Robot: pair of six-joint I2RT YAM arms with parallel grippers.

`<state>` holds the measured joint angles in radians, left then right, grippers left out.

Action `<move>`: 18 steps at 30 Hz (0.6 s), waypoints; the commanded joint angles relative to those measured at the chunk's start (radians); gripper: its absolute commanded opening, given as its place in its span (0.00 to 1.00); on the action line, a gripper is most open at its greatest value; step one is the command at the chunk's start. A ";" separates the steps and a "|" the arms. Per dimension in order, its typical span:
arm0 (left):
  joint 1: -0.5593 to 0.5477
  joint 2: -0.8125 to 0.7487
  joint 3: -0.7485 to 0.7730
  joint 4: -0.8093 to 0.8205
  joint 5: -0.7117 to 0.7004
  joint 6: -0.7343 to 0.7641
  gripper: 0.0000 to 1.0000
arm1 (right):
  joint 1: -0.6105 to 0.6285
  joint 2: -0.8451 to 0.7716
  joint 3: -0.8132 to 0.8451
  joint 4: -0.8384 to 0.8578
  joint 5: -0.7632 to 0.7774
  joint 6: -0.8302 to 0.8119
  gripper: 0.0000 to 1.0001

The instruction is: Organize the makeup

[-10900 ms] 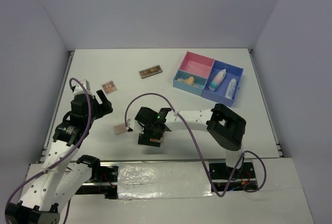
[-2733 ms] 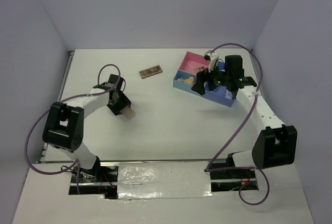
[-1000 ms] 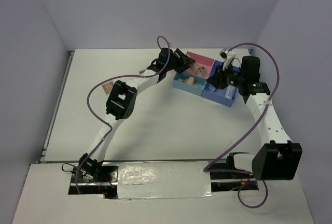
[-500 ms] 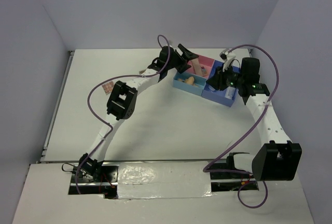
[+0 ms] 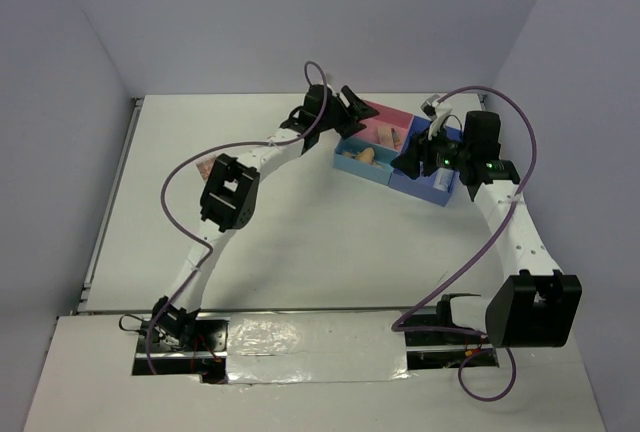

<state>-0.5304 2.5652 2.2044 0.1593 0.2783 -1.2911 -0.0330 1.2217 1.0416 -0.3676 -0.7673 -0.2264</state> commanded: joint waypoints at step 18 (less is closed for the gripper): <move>0.349 -0.850 -0.724 -0.653 -0.321 1.115 0.91 | 0.231 0.288 0.350 -0.327 0.034 -0.318 0.87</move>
<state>-0.2039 1.7439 1.5185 -0.3153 0.1123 -0.3401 0.1417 1.4757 1.3308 -0.6567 -0.7834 -0.5041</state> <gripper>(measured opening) 0.863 0.861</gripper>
